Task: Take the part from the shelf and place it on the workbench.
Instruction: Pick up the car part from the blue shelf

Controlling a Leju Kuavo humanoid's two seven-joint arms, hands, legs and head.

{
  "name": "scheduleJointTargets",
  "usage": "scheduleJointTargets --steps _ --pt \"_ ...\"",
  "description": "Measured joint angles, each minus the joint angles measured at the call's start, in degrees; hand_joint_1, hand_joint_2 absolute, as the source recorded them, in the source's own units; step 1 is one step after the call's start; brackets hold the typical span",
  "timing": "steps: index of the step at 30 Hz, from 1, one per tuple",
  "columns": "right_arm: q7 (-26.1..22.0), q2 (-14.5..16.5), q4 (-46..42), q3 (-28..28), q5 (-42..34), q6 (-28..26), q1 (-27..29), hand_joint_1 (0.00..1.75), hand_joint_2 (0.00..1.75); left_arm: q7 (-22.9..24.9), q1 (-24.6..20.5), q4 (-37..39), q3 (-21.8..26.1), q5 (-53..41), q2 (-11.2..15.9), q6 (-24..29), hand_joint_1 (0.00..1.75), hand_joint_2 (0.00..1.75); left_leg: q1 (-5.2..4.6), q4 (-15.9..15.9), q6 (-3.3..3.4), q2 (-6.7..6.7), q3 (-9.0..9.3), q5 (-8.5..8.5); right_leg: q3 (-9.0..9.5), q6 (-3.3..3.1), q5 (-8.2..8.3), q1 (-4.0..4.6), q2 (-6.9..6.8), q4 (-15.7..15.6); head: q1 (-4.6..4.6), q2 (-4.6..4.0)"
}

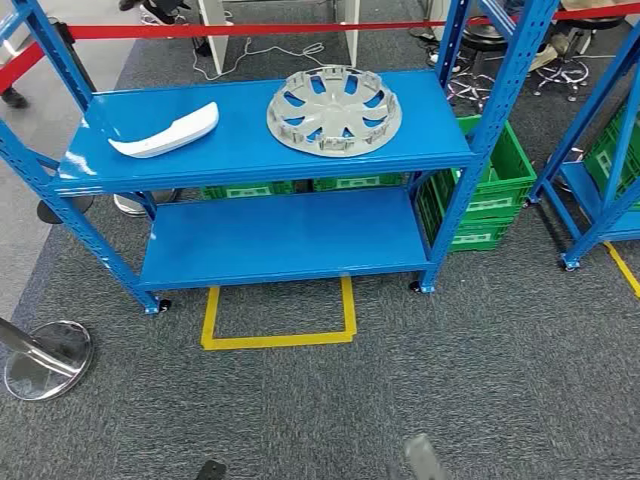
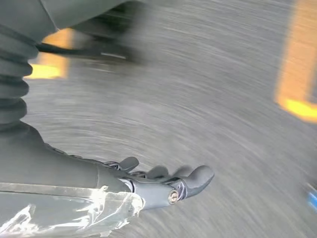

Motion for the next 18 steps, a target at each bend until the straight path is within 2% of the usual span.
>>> scheduleJointTargets --steps 2,8,14,18 --pt "-0.39 0.76 -2.12 3.07 -3.77 -0.15 -0.71 0.0 1.75 -0.05 0.0 0.0 0.02 -0.29 -0.04 -0.01 0.0 0.0 -0.01 0.03 0.03 0.0 0.0 0.02 0.01 0.03 0.02 -0.01 -0.01 -0.02 0.01 0.0" --pt "-1.01 3.04 -14.11 23.36 -19.69 -3.11 0.05 0.0 1.75 -0.26 0.01 0.0 0.82 -1.57 -0.28 -0.13 0.0 0.0 -0.1 0.11 0.14 0.0 -0.08 0.08 0.03 0.14 0.12 -0.08 -0.05 -0.06 0.01 0.0" --pt "1.69 1.91 -30.16 45.18 -30.67 -6.8 5.31 0.0 1.75 -0.24 0.0 0.0 1.76 -2.55 -0.33 -0.13 0.0 0.0 -0.18 0.13 0.19 0.02 -0.15 0.08 -0.02 0.17 0.16 -0.17 -0.04 -0.11 0.01 0.0" --pt "3.27 1.0 -38.23 55.27 -34.08 -8.61 8.51 0.0 1.75 -0.25 0.0 0.0 2.52 -2.82 -0.37 -0.11 0.0 0.0 -0.18 0.13 0.2 0.03 -0.16 0.07 -0.03 0.18 0.16 -0.17 -0.04 -0.13 -0.01 0.0"
